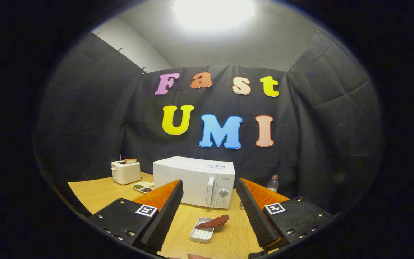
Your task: Open the microwave, put the food inside, and close the microwave door.
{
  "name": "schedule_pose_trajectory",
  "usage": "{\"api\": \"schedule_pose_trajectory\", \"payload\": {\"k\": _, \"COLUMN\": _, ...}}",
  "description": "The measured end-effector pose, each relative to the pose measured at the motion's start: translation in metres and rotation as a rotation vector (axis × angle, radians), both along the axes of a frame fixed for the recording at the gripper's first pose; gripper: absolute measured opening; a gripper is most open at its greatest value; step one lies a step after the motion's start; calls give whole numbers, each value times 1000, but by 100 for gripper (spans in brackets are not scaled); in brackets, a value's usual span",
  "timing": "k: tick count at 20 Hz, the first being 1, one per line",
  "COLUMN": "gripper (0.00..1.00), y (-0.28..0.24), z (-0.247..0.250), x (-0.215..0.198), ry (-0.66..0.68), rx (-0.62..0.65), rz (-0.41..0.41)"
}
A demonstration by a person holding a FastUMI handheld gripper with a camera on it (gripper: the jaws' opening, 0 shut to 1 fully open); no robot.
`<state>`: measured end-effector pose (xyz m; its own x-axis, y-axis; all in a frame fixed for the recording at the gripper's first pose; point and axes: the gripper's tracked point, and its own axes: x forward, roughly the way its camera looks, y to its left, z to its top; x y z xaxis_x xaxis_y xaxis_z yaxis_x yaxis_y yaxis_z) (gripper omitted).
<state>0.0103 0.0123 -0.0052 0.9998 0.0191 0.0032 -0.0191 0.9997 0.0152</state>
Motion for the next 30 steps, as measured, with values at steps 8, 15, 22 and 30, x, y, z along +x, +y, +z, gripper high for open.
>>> {"api": "schedule_pose_trajectory", "payload": {"k": 8, "gripper": 93, "y": 12, "z": -7, "x": 26, "ry": 14, "rx": 2, "rz": 25}}
{"api": "schedule_pose_trajectory", "payload": {"k": 15, "gripper": 93, "y": 24, "z": -14, "x": 58, "ry": 25, "rx": 12, "rz": 35}}
{"api": "schedule_pose_trajectory", "payload": {"k": 22, "gripper": 93, "y": 32, "z": -34, "x": 99, "ry": 23, "rx": 39, "rz": 31}}
{"api": "schedule_pose_trajectory", "payload": {"k": 30, "gripper": 93, "y": 33, "z": -65, "x": 145, "ry": 64, "rx": 105, "rz": 60}}
